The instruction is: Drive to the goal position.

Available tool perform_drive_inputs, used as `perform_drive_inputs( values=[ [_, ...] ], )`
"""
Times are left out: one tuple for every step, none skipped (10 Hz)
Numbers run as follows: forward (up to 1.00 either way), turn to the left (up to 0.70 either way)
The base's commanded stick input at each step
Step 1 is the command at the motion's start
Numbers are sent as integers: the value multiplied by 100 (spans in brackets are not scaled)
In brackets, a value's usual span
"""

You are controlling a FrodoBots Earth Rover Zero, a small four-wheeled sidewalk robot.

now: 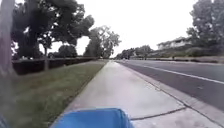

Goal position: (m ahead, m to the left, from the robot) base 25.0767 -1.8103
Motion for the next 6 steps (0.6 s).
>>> perform_drive_inputs(
  values=[
    [100,27],
    [100,27],
    [100,0],
    [100,0],
    [100,0],
    [100,0]
  ],
)
